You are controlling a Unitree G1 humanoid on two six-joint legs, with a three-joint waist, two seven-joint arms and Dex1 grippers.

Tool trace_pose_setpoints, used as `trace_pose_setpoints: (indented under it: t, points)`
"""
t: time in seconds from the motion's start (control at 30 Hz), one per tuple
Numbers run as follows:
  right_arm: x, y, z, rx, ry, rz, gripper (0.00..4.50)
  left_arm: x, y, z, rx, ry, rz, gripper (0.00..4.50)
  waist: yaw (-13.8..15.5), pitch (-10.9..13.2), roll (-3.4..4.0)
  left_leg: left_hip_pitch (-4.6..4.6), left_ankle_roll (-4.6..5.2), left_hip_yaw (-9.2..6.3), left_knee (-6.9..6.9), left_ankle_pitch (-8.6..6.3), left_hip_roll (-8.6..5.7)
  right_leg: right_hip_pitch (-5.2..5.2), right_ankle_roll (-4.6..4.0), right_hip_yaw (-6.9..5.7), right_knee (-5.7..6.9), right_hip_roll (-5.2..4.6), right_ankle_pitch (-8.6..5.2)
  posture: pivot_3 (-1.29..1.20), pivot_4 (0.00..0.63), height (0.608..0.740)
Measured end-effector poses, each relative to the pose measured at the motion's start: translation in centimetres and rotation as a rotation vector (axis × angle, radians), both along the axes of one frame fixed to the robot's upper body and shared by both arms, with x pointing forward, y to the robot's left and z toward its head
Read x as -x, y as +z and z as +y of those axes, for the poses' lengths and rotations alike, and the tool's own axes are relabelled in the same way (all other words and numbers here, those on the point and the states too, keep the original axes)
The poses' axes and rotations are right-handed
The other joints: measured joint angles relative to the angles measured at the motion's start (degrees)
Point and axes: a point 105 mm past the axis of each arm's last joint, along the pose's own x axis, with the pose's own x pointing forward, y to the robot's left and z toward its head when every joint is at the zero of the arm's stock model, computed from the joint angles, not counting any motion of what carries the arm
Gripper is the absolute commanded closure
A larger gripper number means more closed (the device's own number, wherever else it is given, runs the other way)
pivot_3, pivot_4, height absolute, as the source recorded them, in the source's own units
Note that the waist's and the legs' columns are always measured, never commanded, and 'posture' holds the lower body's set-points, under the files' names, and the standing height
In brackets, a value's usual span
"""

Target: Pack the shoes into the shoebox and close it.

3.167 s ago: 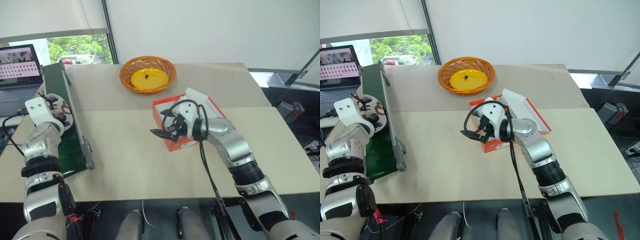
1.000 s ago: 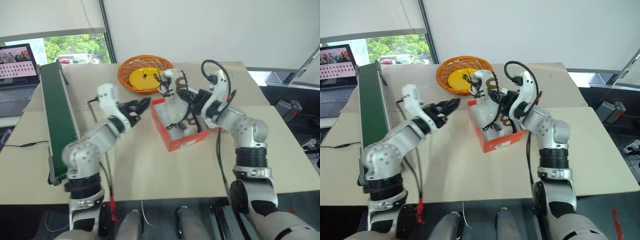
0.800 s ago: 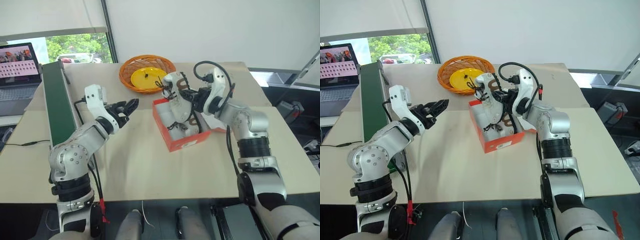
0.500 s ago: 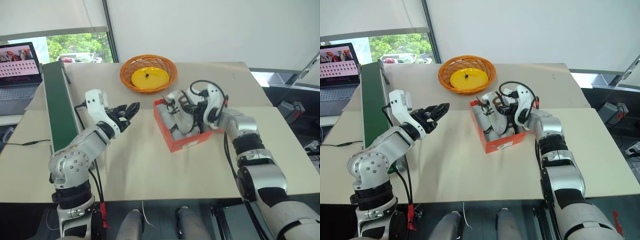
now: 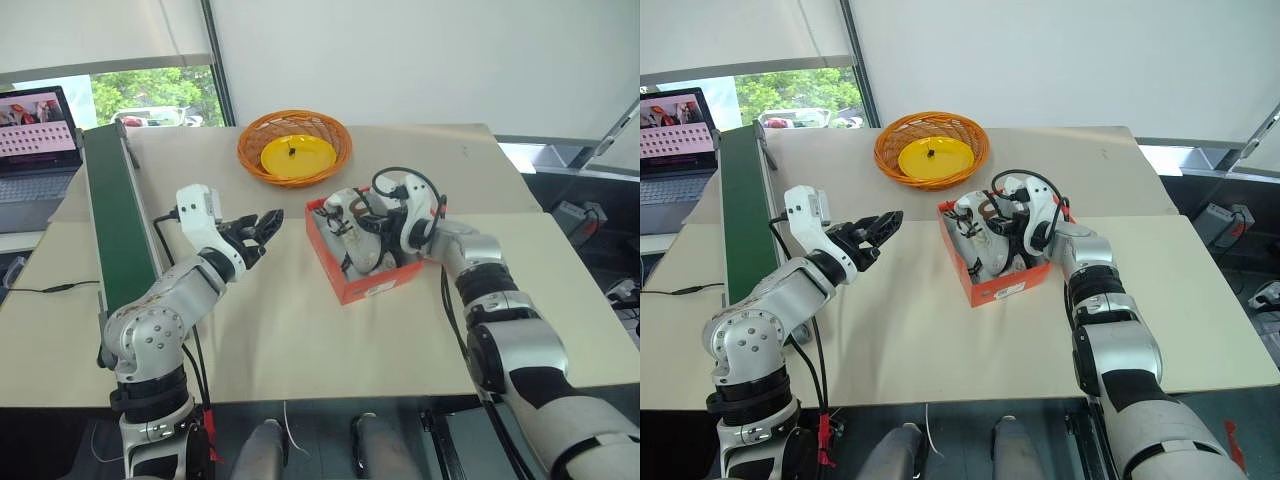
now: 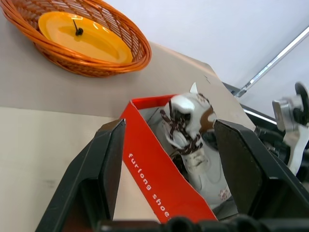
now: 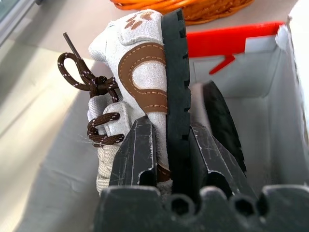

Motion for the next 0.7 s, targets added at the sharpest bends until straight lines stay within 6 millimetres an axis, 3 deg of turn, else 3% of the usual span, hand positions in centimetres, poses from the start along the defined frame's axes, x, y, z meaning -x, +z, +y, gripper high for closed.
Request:
trace_pose_setpoints:
  t: [0.2,0.3,0.4,0.57,0.7]
  points:
    - [0.2,3.1,1.4,-0.063,0.069,0.011,4.09,0.1,-0.5,-0.5,0.023,-0.001,0.008,1.39,0.1,0.0,0.0,-0.02,0.0,0.0,-0.02,0.0,0.0,0.0,0.0,-0.01,-0.02,-0.01,0.0,0.0,0.15,0.74]
    - [0.5,3.3,1.8,-0.062,0.104,0.018,4.09,0.2,-0.8,-0.9,0.032,-0.006,0.011,1.39,0.2,0.0,0.0,-0.02,0.01,-0.01,-0.02,-0.01,-0.01,0.0,0.0,-0.01,-0.02,-0.01,0.0,0.0,0.15,0.74]
    - [0.8,1.4,1.7,0.012,0.12,0.035,4.09,0.2,-1.0,-1.1,0.028,-0.01,0.012,1.39,0.2,0.0,0.0,0.0,0.0,0.0,-0.02,-0.01,-0.01,0.03,0.0,-0.02,-0.02,-0.01,0.0,0.0,0.15,0.74]
    - [1.6,-4.3,0.0,0.097,0.083,0.128,4.09,0.2,-1.3,-0.8,0.019,0.017,0.015,1.39,0.2,0.0,0.0,-0.03,0.0,0.0,-0.02,0.0,-0.04,-0.01,0.0,0.0,-0.02,-0.04,0.0,0.0,0.15,0.74]
    - [1.5,-4.8,-0.2,0.125,0.08,0.105,4.09,0.5,-1.2,-1.0,0.013,0.014,0.006,1.39,0.1,0.0,0.0,0.06,0.0,0.01,-0.02,0.0,-0.01,0.08,0.0,0.0,-0.01,-0.01,0.0,0.0,0.15,0.74]
